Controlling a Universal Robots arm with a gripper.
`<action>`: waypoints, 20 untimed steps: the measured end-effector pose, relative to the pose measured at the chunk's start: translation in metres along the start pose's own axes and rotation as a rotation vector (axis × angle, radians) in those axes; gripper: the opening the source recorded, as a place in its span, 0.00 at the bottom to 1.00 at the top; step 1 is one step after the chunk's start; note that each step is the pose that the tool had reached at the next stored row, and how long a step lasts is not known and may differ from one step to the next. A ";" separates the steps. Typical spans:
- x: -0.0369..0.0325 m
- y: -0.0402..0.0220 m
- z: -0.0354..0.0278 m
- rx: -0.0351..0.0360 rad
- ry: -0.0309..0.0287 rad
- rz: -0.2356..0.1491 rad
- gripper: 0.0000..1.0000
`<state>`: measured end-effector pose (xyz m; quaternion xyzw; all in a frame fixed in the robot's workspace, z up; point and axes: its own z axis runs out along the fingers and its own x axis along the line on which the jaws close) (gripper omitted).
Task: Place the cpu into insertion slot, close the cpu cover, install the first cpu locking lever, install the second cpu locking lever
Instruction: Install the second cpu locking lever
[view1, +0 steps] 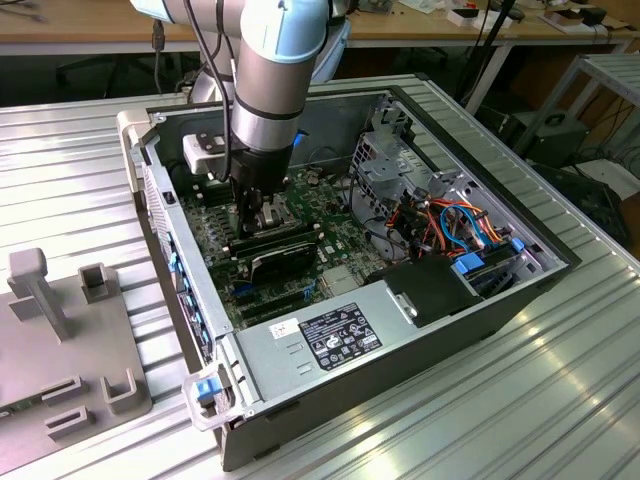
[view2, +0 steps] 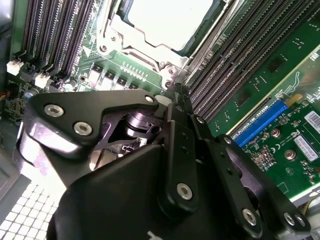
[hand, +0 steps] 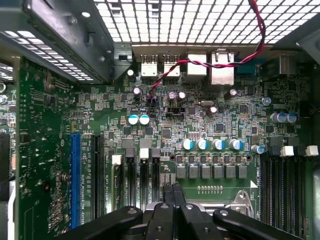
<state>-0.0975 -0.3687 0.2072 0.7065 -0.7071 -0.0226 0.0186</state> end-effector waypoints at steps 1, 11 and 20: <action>-0.0003 0.0000 0.0005 0.0000 -0.0004 0.000 0.11; -0.0011 0.0000 0.0016 0.0000 -0.0028 0.000 0.11; -0.0014 -0.0001 0.0054 -0.0003 -0.0064 0.000 0.11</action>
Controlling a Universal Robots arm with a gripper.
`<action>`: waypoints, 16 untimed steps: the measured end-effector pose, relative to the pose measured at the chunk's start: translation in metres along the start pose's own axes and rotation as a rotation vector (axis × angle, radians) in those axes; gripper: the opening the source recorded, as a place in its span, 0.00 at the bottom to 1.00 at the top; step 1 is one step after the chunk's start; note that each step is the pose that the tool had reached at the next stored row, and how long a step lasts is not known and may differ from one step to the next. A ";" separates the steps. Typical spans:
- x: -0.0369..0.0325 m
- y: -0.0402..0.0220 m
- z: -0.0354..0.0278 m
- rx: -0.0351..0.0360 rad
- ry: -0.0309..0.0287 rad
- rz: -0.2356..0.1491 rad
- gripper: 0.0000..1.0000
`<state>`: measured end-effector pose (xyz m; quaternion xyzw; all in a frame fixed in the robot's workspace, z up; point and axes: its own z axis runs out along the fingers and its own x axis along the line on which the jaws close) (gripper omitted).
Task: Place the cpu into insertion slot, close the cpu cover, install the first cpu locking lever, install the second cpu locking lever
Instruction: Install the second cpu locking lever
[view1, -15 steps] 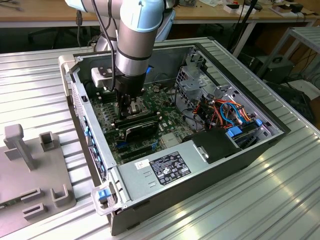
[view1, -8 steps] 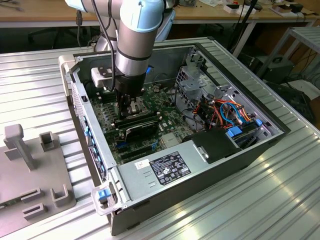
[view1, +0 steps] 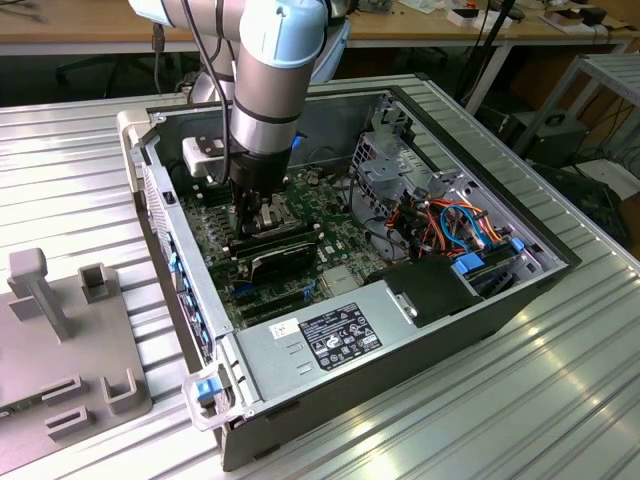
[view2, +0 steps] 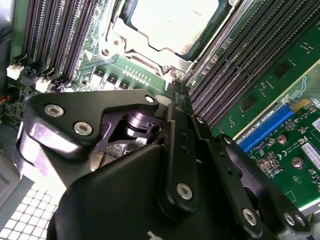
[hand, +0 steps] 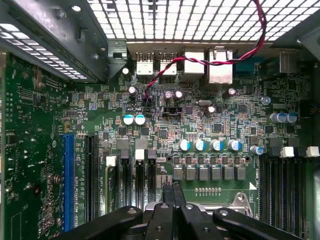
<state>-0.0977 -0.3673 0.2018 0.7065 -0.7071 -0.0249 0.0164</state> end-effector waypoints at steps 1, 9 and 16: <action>0.0001 -0.0001 0.0003 0.0001 -0.0004 0.000 0.11; 0.0033 -0.0001 -0.0013 0.0009 -0.0010 0.000 0.11; -0.0023 0.0014 -0.0262 0.0005 -0.0008 0.000 0.11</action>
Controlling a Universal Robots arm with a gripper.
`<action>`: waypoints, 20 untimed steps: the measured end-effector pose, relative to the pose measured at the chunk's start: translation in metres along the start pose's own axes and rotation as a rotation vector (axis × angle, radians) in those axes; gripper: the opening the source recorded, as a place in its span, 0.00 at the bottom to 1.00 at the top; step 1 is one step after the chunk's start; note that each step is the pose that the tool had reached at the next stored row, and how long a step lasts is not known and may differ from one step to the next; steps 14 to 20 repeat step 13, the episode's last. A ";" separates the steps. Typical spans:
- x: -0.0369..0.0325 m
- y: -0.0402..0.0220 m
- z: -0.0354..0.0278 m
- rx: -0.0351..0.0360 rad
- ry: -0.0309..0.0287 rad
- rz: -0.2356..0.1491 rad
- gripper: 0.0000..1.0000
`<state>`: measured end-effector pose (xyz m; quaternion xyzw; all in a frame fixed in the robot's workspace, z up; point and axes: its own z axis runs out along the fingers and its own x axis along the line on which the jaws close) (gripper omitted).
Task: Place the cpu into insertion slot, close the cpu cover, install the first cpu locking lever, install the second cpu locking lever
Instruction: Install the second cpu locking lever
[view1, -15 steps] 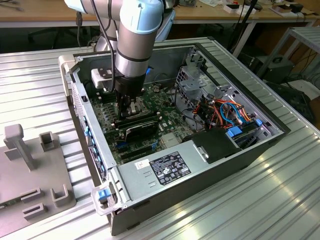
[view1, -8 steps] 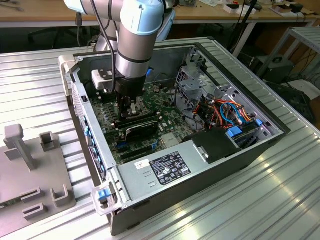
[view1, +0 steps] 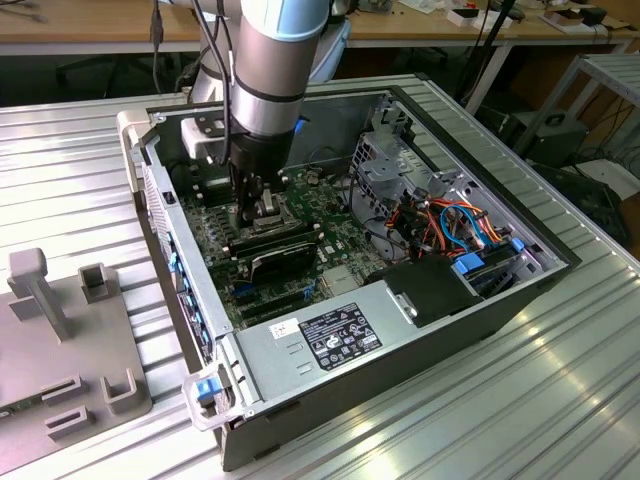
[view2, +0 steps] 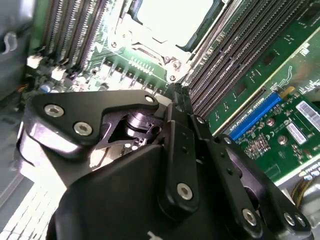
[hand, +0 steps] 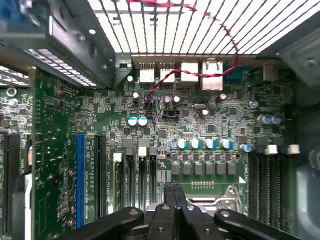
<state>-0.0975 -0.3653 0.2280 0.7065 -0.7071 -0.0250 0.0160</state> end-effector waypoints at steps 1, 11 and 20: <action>-0.0017 -0.0001 -0.0008 -0.0001 0.0001 0.000 0.11; -0.0093 -0.0080 -0.0013 -0.0001 0.0002 0.000 0.11; -0.0093 -0.0081 -0.0013 -0.0001 0.0002 0.000 0.11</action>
